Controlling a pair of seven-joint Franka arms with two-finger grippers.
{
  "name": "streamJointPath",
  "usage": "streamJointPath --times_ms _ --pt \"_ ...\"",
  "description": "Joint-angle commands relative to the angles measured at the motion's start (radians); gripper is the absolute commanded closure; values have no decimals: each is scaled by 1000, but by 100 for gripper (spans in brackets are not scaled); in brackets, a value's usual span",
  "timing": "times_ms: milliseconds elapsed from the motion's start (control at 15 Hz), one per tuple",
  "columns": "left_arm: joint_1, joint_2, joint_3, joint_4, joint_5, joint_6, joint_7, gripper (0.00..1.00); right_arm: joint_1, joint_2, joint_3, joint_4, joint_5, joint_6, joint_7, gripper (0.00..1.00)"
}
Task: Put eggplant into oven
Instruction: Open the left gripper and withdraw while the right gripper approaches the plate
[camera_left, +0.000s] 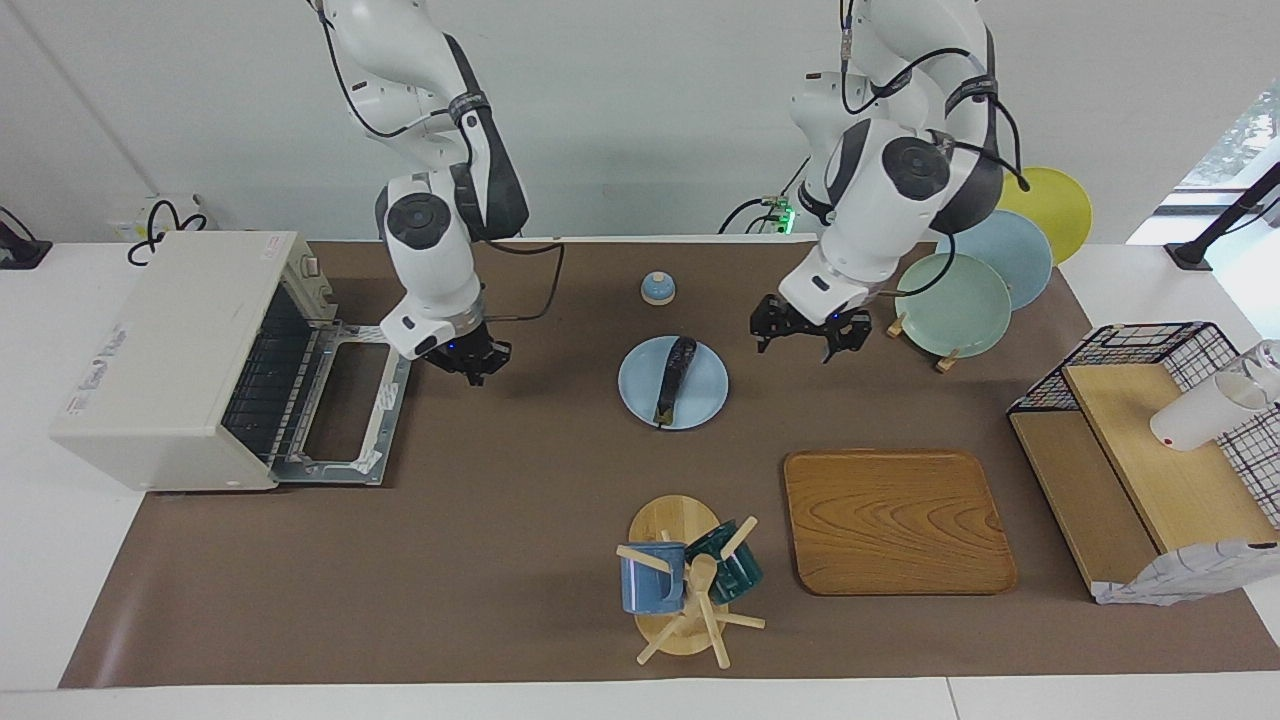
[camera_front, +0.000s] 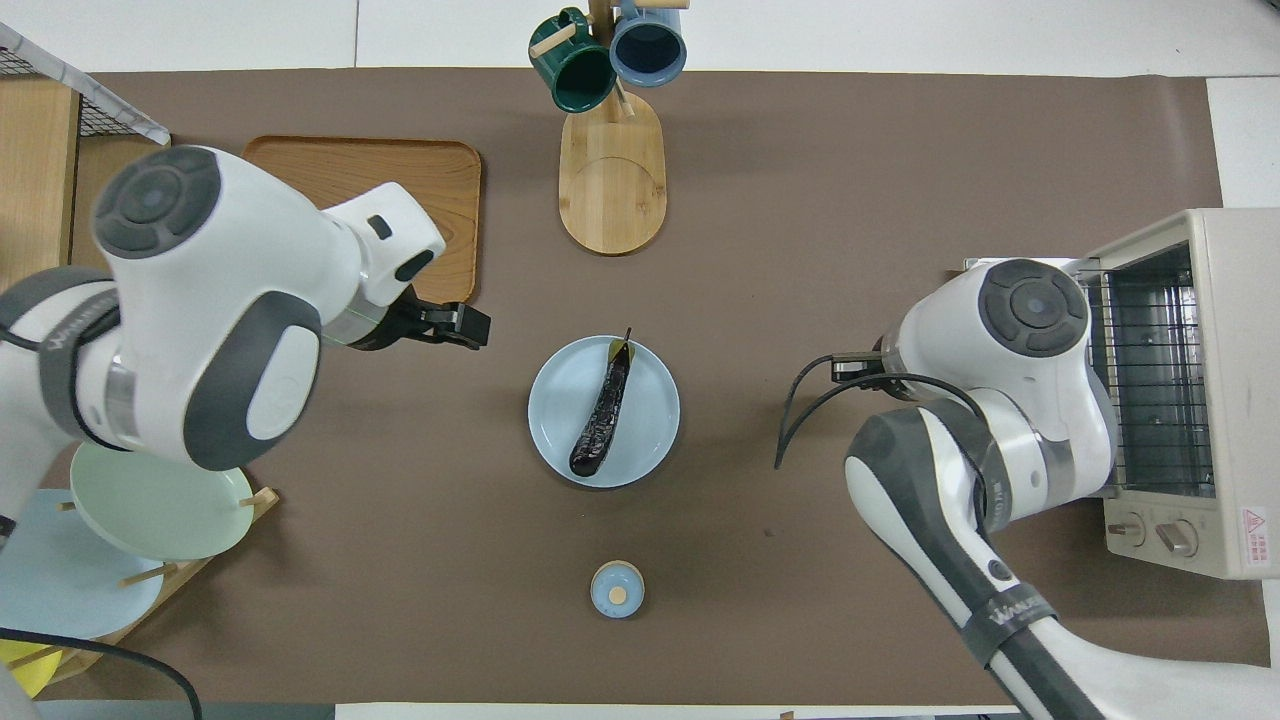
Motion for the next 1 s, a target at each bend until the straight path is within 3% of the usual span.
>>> streamJointPath --times_ms 0,334,468,602,669,802,936 --pt "77 -18 -6 19 24 -26 31 0 152 24 -7 82 20 -36 146 65" --pt "191 -70 -4 65 77 -142 73 0 325 73 -7 214 21 -42 341 62" --pt "215 -75 -6 114 106 -224 74 0 389 163 -7 390 11 -143 436 62" --pt "221 -84 -6 140 114 -277 74 0 473 315 -7 615 -2 -246 531 61" --pt "223 -96 -6 144 114 -299 73 0 513 384 -7 686 -12 -253 585 56" --pt "221 -119 -3 145 114 -336 73 0 542 453 -7 728 -28 -184 639 35" --pt "220 -123 7 188 112 -406 74 0 550 452 -7 696 -40 -119 636 37"
